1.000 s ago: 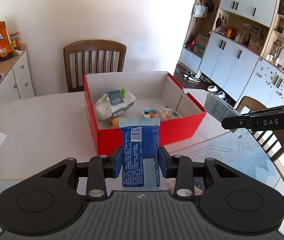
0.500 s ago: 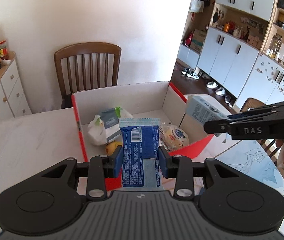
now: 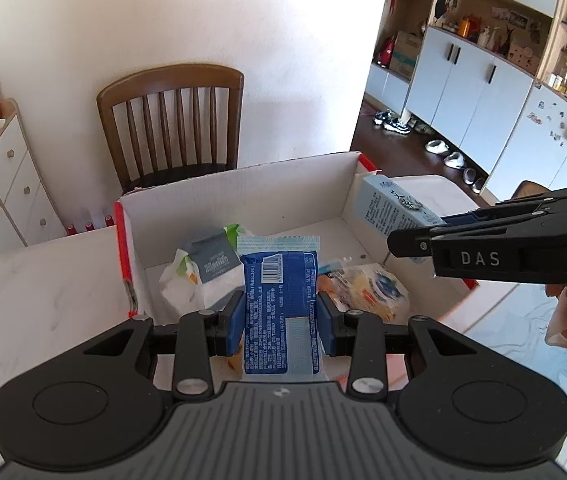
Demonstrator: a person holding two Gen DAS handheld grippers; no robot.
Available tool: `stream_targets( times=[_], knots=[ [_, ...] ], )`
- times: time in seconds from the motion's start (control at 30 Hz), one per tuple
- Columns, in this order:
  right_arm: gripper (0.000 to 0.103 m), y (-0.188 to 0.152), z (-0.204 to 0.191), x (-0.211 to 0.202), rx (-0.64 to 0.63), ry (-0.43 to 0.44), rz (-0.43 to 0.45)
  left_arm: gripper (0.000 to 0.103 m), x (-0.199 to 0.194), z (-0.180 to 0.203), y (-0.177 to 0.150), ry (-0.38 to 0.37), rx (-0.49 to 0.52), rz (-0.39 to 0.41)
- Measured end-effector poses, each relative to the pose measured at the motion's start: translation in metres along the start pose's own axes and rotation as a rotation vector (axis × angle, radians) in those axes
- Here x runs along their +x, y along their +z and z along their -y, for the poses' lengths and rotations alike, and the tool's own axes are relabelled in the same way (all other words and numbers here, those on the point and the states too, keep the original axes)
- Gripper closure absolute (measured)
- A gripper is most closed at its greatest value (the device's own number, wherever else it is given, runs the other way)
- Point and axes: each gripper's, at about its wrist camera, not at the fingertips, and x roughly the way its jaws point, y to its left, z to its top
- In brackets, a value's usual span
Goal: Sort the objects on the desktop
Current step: 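Carry the blue packet with the left tool while the right tool carries the carton to the box, then lower the blue packet into the box with the left tool while the right tool releases the carton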
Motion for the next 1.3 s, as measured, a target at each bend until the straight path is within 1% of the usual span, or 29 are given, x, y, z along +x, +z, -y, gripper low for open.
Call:
stream_targets(
  times=[0.1,0.3,0.43,0.6,0.7,0.9,1.17,1.3],
  knots=[
    [0.075,0.005,0.003,0.013,0.007,-0.008,-0.006,0.067,0.014,0.001,0.007,0.002,0.001,-0.016],
    [0.075,0.015,0.003,0.042,-0.009,-0.021,-0.051,0.067,0.04,0.002,0.014,0.006,0.01,-0.051],
    [0.075,0.02,0.011,0.055,0.048,-0.003,-0.075,0.067,0.057,0.002,0.016,0.004,0.011,-0.08],
    [0.075,0.019,0.011,0.076,0.032,-0.017,-0.119,0.067,0.076,0.004,0.015,0.004,0.032,-0.124],
    [0.075,0.019,0.01,0.086,0.035,-0.016,-0.134,0.067,0.085,0.004,0.012,0.011,0.033,-0.141],
    [0.075,0.016,0.008,0.105,0.037,-0.03,-0.174,0.068,0.098,0.007,0.011,-0.001,0.025,-0.173],
    [0.075,0.012,0.004,0.114,0.027,-0.032,-0.207,0.068,0.114,0.01,0.005,-0.01,0.021,-0.247],
    [0.075,0.011,0.003,0.117,0.029,-0.032,-0.219,0.068,0.116,0.01,0.001,-0.019,0.008,-0.262]
  ],
)
